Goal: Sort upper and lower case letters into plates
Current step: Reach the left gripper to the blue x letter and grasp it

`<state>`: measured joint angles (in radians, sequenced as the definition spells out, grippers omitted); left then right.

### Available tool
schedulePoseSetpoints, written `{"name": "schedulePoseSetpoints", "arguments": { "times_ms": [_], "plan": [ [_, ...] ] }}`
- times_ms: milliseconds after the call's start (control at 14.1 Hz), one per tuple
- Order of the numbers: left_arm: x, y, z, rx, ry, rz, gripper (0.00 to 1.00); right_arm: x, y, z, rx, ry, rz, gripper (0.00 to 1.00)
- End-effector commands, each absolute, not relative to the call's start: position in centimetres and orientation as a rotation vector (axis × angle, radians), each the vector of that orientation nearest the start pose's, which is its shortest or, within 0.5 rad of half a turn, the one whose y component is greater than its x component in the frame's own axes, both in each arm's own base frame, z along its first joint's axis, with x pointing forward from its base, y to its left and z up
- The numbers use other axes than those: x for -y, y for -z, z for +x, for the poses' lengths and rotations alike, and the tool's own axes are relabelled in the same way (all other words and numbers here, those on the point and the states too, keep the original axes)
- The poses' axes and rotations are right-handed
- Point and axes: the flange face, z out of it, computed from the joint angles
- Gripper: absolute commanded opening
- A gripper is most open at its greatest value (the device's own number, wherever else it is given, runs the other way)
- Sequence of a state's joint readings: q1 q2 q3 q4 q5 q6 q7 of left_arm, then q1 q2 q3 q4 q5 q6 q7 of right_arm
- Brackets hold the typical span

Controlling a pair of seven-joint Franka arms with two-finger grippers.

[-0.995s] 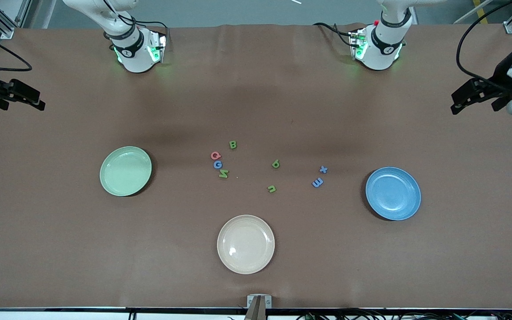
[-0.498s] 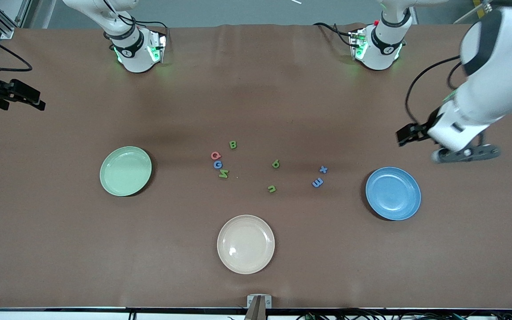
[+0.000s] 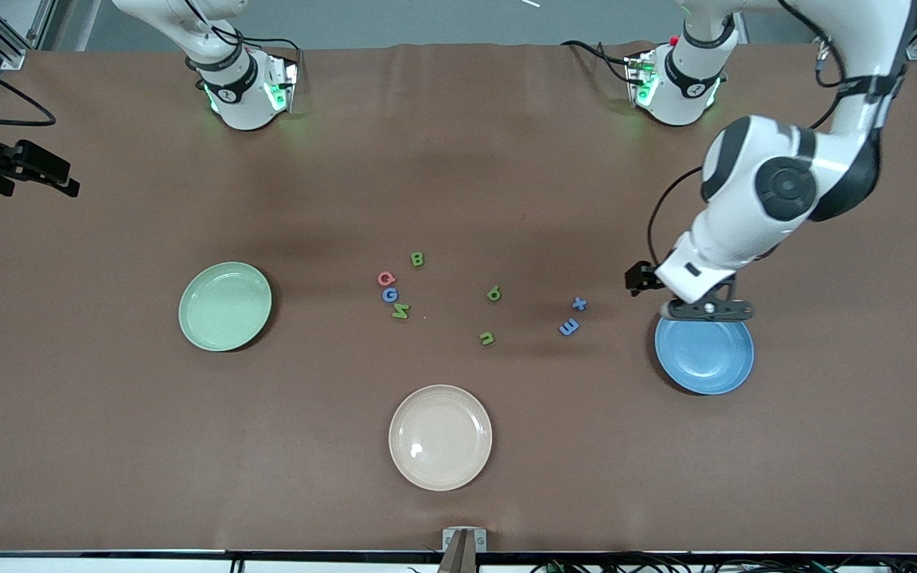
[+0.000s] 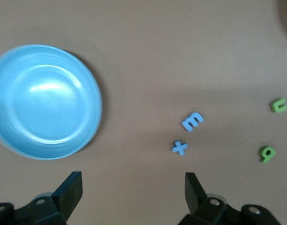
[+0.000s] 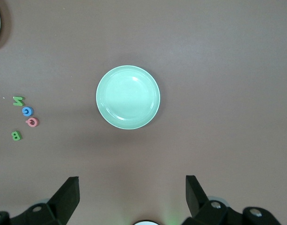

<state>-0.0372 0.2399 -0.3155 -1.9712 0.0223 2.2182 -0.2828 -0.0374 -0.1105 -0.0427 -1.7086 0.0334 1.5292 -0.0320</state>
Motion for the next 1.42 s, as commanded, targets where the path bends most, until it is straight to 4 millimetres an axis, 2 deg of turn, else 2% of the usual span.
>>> {"name": "schedulePoseSetpoints", "arguments": {
  "times_ms": [0, 213, 355, 569, 853, 1137, 1351],
  "plan": [
    [22.6, -31.2, 56.8, -0.305, 0.059, -3.157, 0.92, 3.8, -62.4, 50.5, -0.088, -0.092, -3.099, 1.00],
    [23.2, -25.6, 55.9, -0.421, 0.088, -3.161, 0.86, 3.9, -62.2, 50.5, -0.088, -0.099, -3.099, 1.00],
    [23.6, -22.6, 55.6, -0.529, 0.091, -3.167, 0.83, 3.8, -62.0, 50.5, -0.088, -0.118, -3.098, 1.00],
    [25.4, -21.1, 54.5, -0.600, 0.047, -3.161, 0.76, 3.8, -62.0, 50.6, -0.091, -0.116, -3.098, 1.00],
    [25.8, -19.5, 53.9, -0.657, 0.012, -3.143, 0.69, 3.9, -61.7, 50.7, -0.093, -0.126, -3.097, 1.00],
    [26.7, -19.0, 53.3, -0.674, -0.007, -3.140, 0.55, 4.2, -61.6, 50.8, -0.098, -0.121, -3.100, 1.00],
    [27.4, -18.6, 53.0, -0.675, -0.016, -3.140, 0.55, 4.2, -61.9, 51.1, -0.094, -0.112, -3.104, 1.00]
  ]
}}
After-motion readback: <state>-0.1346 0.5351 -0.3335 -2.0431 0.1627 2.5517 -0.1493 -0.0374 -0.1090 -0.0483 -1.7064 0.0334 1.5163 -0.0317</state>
